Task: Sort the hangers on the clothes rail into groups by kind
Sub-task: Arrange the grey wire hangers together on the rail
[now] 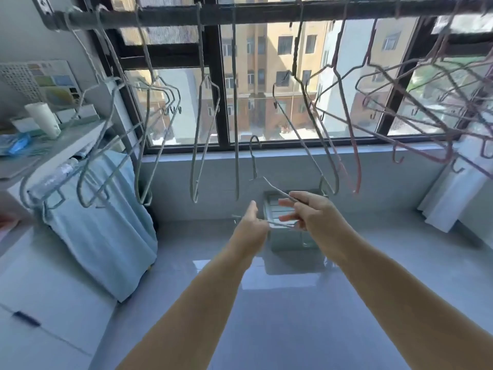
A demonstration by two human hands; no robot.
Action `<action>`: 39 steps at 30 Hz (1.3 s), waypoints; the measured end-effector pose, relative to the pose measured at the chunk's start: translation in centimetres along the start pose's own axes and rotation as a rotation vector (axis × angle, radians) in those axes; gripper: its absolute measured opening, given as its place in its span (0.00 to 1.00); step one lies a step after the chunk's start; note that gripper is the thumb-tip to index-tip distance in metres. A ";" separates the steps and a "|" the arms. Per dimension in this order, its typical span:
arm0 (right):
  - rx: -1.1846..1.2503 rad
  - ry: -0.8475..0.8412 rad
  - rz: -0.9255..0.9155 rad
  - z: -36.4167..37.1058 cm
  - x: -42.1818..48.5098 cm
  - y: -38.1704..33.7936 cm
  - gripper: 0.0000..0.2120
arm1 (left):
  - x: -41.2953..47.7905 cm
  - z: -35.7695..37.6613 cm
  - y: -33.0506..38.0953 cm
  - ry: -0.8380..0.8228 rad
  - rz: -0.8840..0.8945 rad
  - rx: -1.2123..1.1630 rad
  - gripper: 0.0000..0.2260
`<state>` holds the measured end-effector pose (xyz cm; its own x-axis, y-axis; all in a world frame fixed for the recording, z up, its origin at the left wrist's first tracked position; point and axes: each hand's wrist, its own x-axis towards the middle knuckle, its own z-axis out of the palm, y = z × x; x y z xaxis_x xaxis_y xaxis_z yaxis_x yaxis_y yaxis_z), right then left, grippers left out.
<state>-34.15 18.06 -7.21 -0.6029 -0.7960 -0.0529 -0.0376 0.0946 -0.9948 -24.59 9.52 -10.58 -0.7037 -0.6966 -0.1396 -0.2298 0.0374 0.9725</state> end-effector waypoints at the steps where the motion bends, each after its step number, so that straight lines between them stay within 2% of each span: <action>1: -0.024 0.029 0.000 -0.8 -0.2 0.6 0.12 | 0.6 -0.4 -0.8 0.018 -0.025 0.017 0.30; 6: -0.084 0.099 0.054 -5.4 -1.6 3.0 0.07 | 2.3 -2.9 -3.9 0.166 -0.077 0.224 0.31; 10: -0.005 0.005 0.100 -8.9 -2.8 4.0 0.07 | 2.8 -5.3 -6.0 0.172 -0.114 0.392 0.32; 11: 0.028 -0.018 0.116 -9.8 -2.9 4.3 0.07 | 2.8 -5.8 -6.4 0.137 -0.120 0.413 0.29; 14: 0.101 -0.031 0.151 -11.7 -2.9 5.3 0.08 | 2.5 -6.5 -7.2 -0.009 -0.120 0.363 0.11; 16: 0.120 0.038 0.155 -12.4 -2.5 6.2 0.11 | 2.2 -6.6 -7.2 -0.053 -0.110 0.349 0.08; 18: 0.069 0.194 0.154 -12.6 -1.8 7.4 0.12 | 2.2 -6.6 -7.1 -0.071 -0.102 0.370 0.09; 21: -0.194 0.472 0.178 -12.8 -0.7 10.0 0.21 | 2.0 -6.4 -7.3 -0.073 -0.117 0.404 0.11; 23: -0.397 0.517 0.202 -12.2 -0.5 11.2 0.26 | 2.0 -6.2 -7.5 -0.064 -0.139 0.400 0.12; 25: -0.460 0.453 0.170 -10.6 -0.8 11.8 0.27 | 1.9 -5.9 -7.6 -0.059 -0.155 0.375 0.12; 29: -0.492 0.177 0.022 -5.1 -3.2 11.7 0.19 | 1.9 -4.4 -6.9 -0.017 -0.200 0.318 0.12; 33: -0.499 -0.119 -0.008 0.2 -6.3 11.3 0.15 | 2.3 -2.7 -5.7 0.027 -0.274 0.021 0.13; 36: -0.477 -0.255 0.016 3.6 -8.4 11.0 0.19 | 2.5 -1.5 -4.3 0.063 -0.315 -0.163 0.14; 39: -0.433 -0.302 0.047 5.8 -9.9 10.7 0.23 | 2.6 -0.2 -2.6 0.074 -0.336 -0.312 0.14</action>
<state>-23.97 23.48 -17.79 -0.3575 -0.9158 -0.1828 -0.3803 0.3215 -0.8671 -25.68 7.50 -13.43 -0.5726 -0.6826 -0.4542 -0.2161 -0.4087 0.8867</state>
